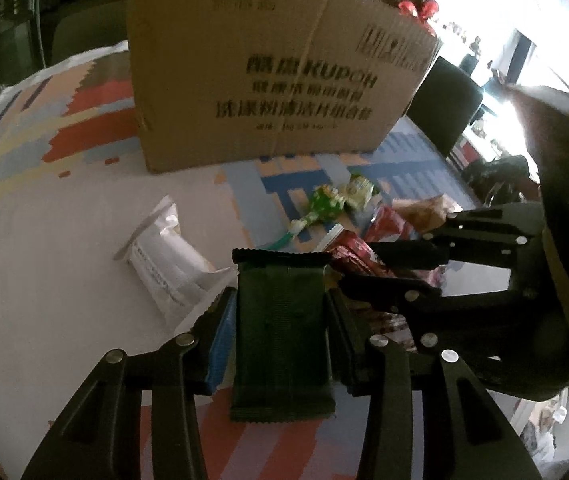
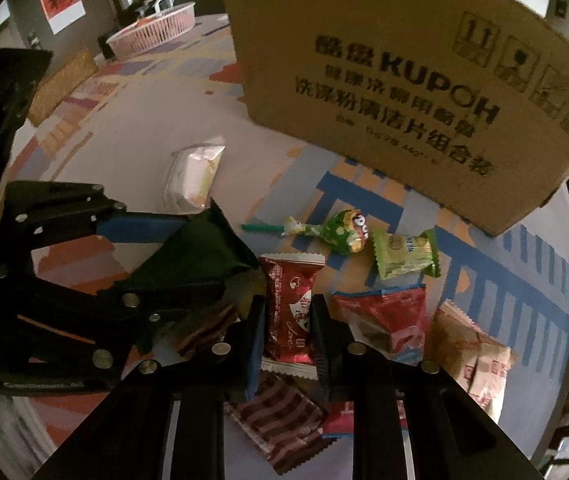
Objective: Organize snacks
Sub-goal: 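Grasp the dark green pouch with the left gripper while the right grasps a red candy, then carry the green pouch and red candy over the box and release both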
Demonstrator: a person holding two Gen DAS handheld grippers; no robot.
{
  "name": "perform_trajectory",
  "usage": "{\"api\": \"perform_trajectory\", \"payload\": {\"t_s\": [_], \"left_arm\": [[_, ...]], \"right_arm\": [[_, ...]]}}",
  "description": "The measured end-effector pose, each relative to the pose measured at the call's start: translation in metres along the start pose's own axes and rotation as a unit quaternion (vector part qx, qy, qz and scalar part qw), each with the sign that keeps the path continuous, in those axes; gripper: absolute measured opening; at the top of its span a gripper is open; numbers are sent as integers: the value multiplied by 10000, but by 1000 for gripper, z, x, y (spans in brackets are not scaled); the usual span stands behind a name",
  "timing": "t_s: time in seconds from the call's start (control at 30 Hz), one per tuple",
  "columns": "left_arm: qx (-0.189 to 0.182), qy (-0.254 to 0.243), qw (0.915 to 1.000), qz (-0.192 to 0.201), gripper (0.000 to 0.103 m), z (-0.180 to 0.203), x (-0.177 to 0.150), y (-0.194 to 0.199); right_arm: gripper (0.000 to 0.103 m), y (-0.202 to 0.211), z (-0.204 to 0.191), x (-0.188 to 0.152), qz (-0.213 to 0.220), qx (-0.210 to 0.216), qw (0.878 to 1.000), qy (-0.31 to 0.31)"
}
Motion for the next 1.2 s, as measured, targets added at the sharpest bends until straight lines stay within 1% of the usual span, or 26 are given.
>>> {"api": "perform_trajectory", "payload": {"t_s": [0.23, 0.57, 0.87, 1.2], "left_arm": [[199, 4, 9986, 485, 43, 10, 7, 34], [366, -10, 9922, 1192, 43, 24, 26, 88], [400, -47, 9856, 1643, 43, 34, 47, 121], [472, -159, 9781, 2021, 43, 41, 79, 151]], "right_arm": [[23, 32, 10, -3, 424, -77, 9988, -219], [23, 90, 19, 3, 1193, -177, 9911, -565], [23, 135, 21, 17, 1803, -357, 9802, -734], [23, 175, 33, 37, 2293, -519, 9679, -890]]}}
Point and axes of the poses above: each gripper's, at about its wrist camera, not at the fingertips, and y roughly against the way its jaws point, z to its right, x to its top, the point moved 2 cm from there along -y, roughly the way its jaws point, and after that the axes turned 9 degrees about -z, right-handed, at the moved point
